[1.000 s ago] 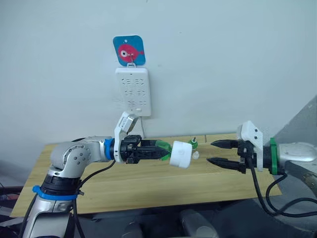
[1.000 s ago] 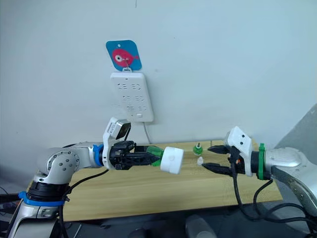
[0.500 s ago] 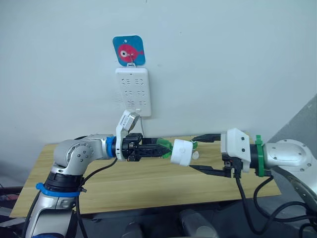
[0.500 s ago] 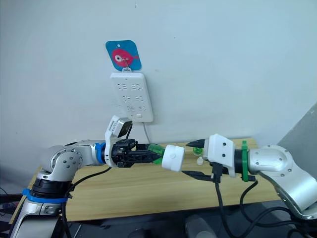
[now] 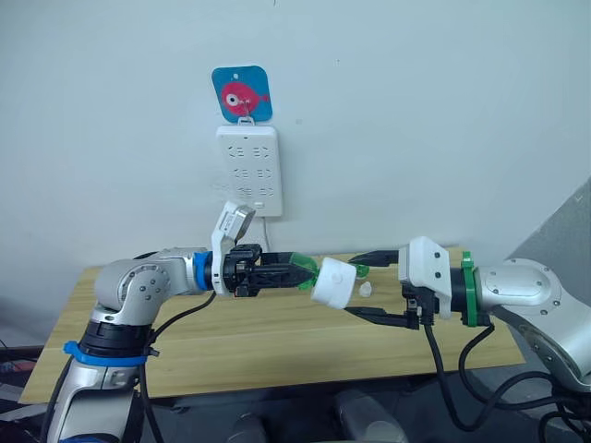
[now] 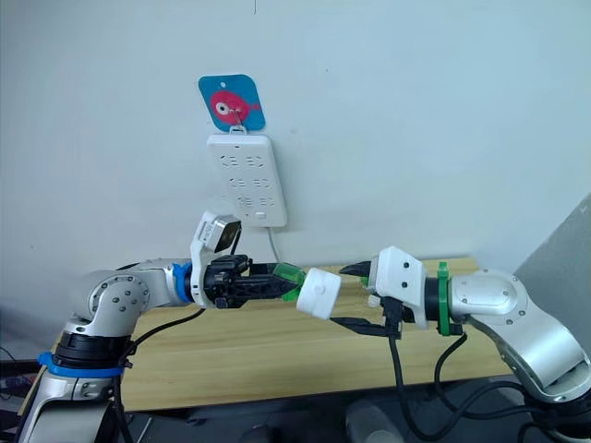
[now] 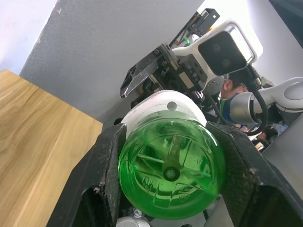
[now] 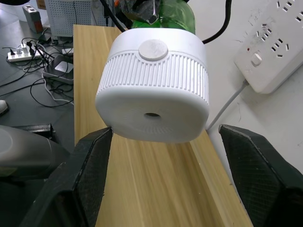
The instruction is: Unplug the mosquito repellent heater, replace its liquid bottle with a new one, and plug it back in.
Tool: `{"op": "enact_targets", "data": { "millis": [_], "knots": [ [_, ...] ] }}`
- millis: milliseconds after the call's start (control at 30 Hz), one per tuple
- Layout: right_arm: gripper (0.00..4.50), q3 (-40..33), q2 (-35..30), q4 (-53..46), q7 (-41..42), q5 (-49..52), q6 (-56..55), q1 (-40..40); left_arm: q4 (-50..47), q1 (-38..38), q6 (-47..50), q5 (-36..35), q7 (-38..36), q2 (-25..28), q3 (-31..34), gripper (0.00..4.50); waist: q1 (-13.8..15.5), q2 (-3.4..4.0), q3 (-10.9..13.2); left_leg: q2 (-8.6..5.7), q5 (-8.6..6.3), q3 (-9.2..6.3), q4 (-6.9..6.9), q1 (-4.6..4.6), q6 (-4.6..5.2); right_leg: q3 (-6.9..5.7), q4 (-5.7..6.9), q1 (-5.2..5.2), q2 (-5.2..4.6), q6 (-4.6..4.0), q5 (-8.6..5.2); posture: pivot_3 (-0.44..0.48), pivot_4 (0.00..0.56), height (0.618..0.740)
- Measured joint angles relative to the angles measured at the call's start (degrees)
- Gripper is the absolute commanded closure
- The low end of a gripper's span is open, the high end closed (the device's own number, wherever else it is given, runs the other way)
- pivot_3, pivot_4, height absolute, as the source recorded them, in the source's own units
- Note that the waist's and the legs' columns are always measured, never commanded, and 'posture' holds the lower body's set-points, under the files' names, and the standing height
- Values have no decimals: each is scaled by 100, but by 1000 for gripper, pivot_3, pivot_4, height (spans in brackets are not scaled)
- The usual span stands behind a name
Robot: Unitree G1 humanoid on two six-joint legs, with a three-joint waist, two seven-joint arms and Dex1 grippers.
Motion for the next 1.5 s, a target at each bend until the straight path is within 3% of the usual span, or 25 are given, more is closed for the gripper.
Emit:
{"op": "enact_targets", "data": {
  "millis": [67,167,233,667,867,1333,1433,1500],
  "knots": [
    [773,-73,7,0,4,77,9,48,-2,1,1,0,0,0,-14,2159,-1,0,0,0,0,0,0,0,0,1,0,0,0,0,0,-265,54,733],
    [169,-317,51,0,-15,172,-6,91,-7,5,6,0,0,-4,-37,2159,-1,0,0,-1,0,1,1,0,0,1,0,1,0,0,0,-265,55,733],
    [0,-465,45,6,-17,179,-39,154,-13,11,8,0,2,-8,-45,2159,1,0,0,-1,0,0,1,0,0,1,0,2,0,0,0,-267,58,733],
    [0,-777,-158,-313,142,110,-549,854,-19,32,17,-1,5,-14,-47,2159,-2,0,0,-1,0,3,3,2,0,4,0,4,1,0,0,-274,65,733],
    [0,-331,310,-299,-190,42,-514,353,-17,22,28,-2,21,-58,-44,2159,-12,1,0,-1,0,1,2,5,0,3,3,4,1,0,0,-267,62,733],
    [0,303,668,14,-265,-92,-362,-20,-42,23,61,-35,148,-111,-43,2159,1,0,0,-1,0,-2,2,4,0,0,3,5,1,0,0,-254,58,733],
    [583,315,705,70,-264,-98,-362,-19,-43,23,61,-35,153,-113,-43,2159,2,0,0,-1,0,-2,2,4,0,0,3,5,1,0,0,-253,55,733],
    [1275,316,710,72,-258,-98,-364,-8,-42,25,62,-32,177,-111,-26,2159,2,0,0,0,0,-3,2,4,0,-1,3,5,1,0,0,-252,55,733]
  ]
}}
